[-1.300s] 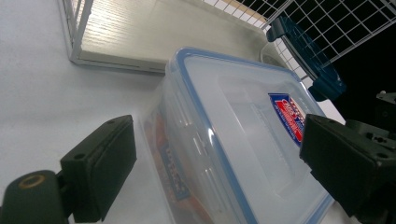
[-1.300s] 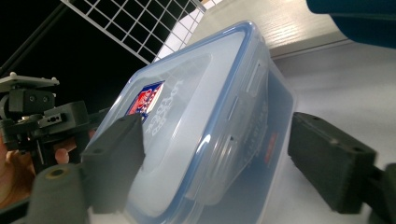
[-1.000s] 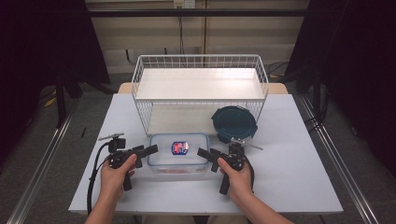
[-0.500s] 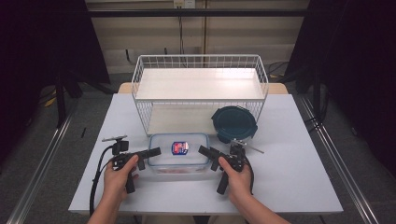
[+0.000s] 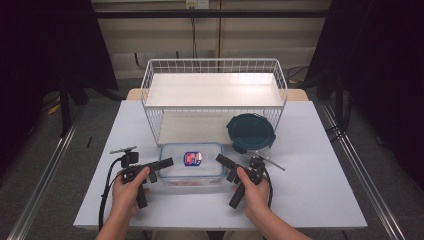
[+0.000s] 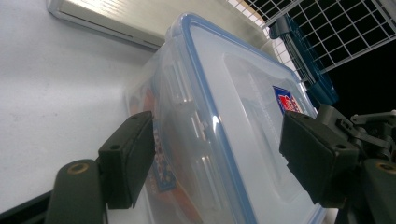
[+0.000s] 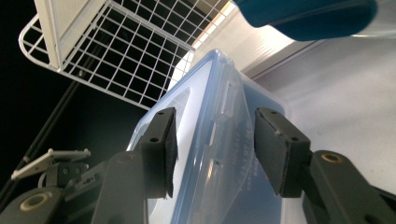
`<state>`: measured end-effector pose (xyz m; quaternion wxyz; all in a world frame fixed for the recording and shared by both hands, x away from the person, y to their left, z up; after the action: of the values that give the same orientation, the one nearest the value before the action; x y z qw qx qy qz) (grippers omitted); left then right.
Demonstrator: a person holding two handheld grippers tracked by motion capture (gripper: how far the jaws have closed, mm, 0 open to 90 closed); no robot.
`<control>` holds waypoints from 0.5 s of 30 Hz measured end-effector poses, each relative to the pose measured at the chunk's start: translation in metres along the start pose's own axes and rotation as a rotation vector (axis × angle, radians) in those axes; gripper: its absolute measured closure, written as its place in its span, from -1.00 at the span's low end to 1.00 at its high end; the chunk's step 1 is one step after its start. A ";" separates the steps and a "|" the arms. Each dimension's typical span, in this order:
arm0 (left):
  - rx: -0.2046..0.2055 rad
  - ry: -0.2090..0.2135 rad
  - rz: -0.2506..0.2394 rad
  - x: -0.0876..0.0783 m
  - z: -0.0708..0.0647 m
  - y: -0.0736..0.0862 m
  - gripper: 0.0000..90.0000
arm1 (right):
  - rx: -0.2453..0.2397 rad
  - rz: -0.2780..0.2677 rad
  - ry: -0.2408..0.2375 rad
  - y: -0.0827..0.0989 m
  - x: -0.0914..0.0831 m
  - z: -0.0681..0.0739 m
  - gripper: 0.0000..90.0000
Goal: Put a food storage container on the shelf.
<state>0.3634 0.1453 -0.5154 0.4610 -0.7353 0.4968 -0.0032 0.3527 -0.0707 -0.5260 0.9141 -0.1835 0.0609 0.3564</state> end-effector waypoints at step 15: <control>-0.123 0.009 -0.035 -0.010 0.003 -0.002 -0.02 | 0.089 -0.051 -0.001 0.000 -0.002 0.000 0.23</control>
<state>0.3614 0.1548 -0.5111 0.4124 -0.7707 0.4854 0.0160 0.3517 -0.0721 -0.5258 0.9302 -0.1437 0.0714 0.3301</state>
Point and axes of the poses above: each handheld gripper's, and its own axes: x roughly forward along the jaws, y roughly out of its underside, z roughly to its left, the point moved 10 cm from there along x, roughly forward along the jaws, and after that the axes turned 12 degrees about x, right-handed, at the moved point
